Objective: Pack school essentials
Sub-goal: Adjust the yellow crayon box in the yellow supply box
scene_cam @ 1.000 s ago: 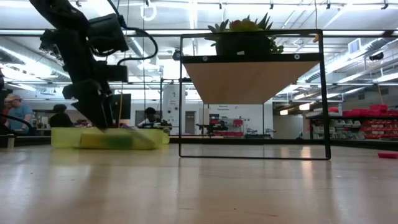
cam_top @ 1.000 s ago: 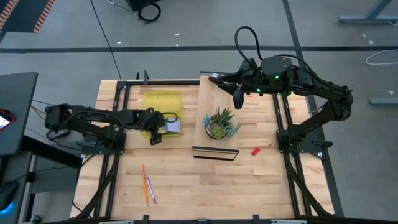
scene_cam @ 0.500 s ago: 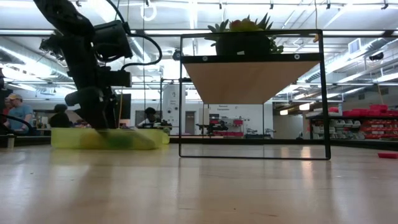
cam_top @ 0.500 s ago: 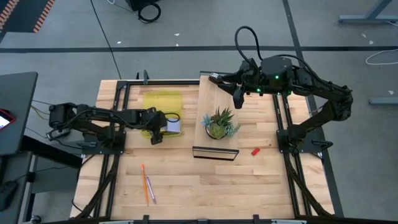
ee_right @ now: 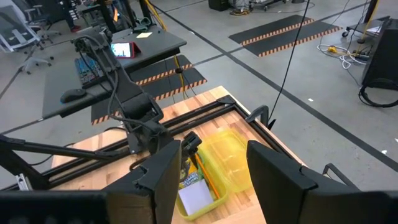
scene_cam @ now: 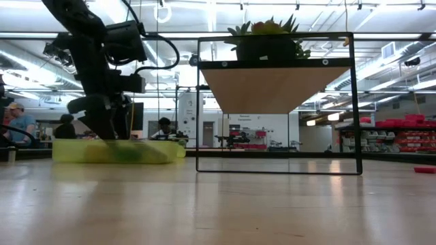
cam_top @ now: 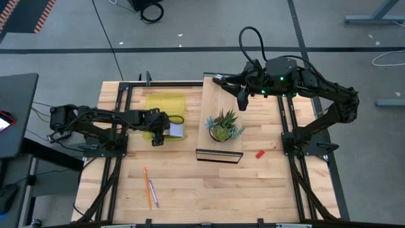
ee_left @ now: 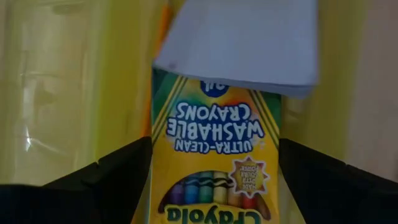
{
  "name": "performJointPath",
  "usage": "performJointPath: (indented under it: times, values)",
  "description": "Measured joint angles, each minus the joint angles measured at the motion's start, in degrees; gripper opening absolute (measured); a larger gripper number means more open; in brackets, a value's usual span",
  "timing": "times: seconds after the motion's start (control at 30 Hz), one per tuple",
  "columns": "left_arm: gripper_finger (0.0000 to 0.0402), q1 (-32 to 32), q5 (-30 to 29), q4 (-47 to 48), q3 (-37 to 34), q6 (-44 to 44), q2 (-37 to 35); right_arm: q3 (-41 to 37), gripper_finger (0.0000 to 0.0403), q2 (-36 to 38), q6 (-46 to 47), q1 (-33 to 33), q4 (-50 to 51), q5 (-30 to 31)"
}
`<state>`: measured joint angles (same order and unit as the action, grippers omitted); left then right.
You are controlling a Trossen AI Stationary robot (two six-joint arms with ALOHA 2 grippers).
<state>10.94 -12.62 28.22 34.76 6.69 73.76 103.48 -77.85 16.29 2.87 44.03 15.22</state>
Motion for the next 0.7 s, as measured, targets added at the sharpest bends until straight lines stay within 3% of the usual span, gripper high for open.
performJointPath:
  times: [0.7]
  values:
    - [0.0353,2.35,2.41,6.69,-0.06,4.85,-1.63,0.0,0.019,0.01,0.03,0.0,0.0,0.01]
